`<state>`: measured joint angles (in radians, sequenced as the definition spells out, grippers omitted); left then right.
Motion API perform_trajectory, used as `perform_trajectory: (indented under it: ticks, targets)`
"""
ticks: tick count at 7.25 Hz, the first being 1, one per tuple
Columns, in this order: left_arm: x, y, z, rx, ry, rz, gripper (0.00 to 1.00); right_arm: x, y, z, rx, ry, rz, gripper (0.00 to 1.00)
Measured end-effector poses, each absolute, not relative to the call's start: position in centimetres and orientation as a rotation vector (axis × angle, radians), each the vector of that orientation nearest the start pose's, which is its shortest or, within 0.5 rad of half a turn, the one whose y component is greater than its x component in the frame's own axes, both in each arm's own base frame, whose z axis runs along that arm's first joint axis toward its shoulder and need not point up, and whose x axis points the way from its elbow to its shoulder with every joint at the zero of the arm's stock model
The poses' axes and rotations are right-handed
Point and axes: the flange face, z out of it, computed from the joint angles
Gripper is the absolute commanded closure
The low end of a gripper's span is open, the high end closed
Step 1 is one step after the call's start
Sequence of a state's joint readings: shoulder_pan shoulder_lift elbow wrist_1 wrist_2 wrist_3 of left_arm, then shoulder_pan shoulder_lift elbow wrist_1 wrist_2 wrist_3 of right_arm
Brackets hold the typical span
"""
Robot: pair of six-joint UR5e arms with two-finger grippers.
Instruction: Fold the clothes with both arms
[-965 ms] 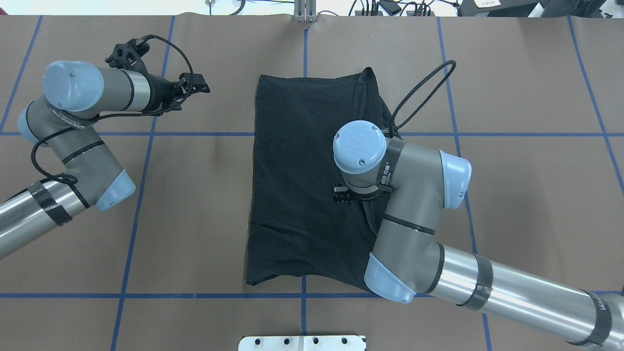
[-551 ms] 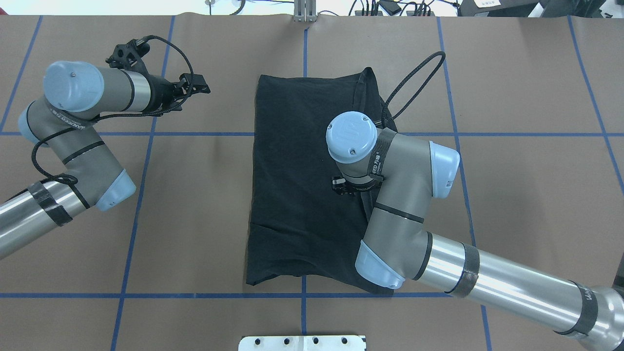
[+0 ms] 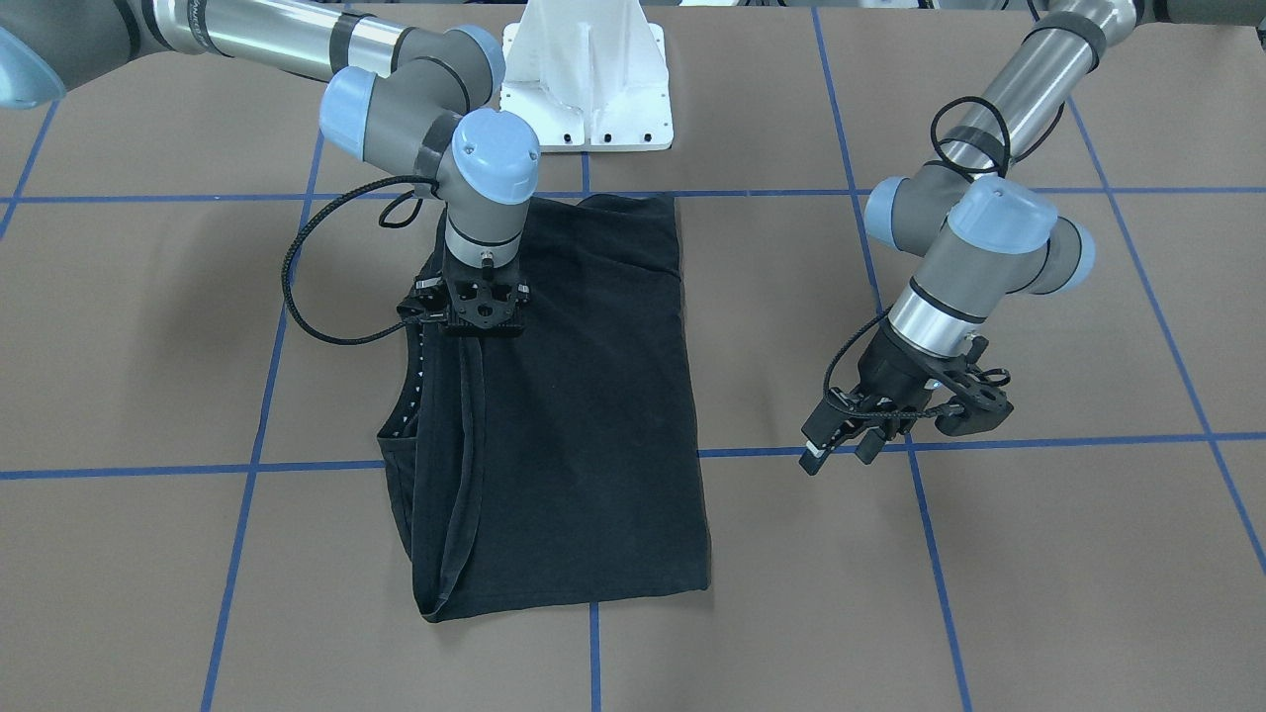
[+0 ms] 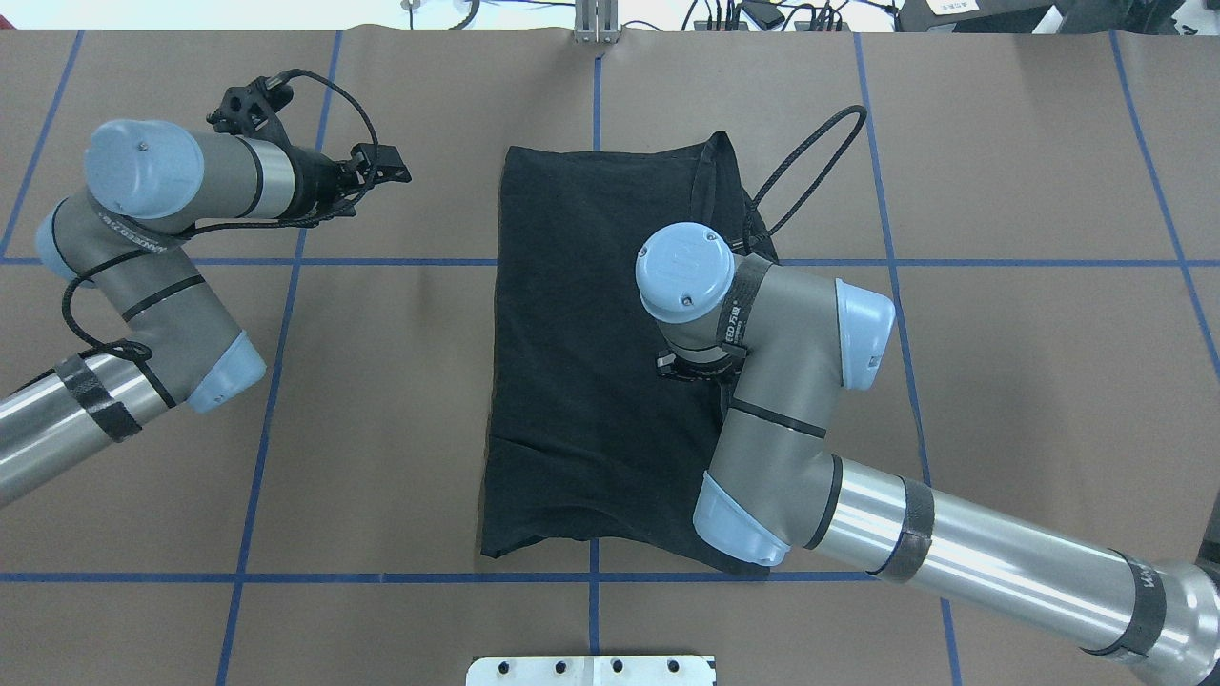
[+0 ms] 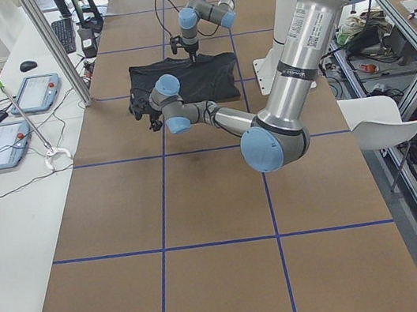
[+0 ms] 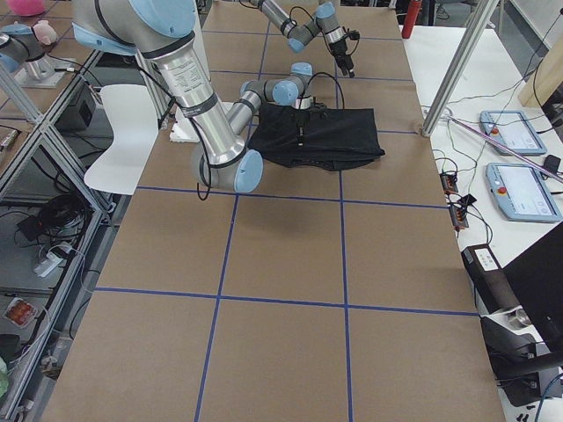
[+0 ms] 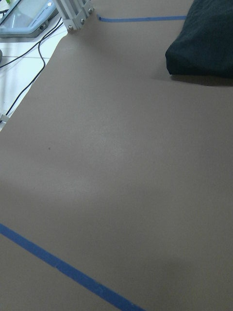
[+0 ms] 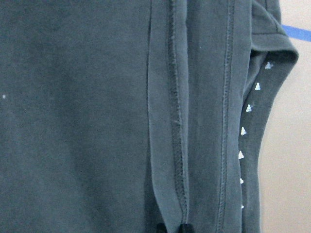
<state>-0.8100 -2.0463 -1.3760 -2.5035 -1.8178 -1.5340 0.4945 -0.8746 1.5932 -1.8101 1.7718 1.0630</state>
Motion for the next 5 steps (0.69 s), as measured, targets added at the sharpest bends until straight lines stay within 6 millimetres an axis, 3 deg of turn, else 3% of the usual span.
perform_trajectory:
  ticks: [4,5]
  targets:
    - [40.2,-58.0,37.2,0.303,1.204,-0.523,0.0,-55.6,-44.1,27.2,0.063,-0.512,-0.057,1.0]
    - [40.2,-58.0,37.2,0.303,1.204,-0.523,0.0,-55.0,-44.4,27.7,0.061,-0.509,-0.048,0.65]
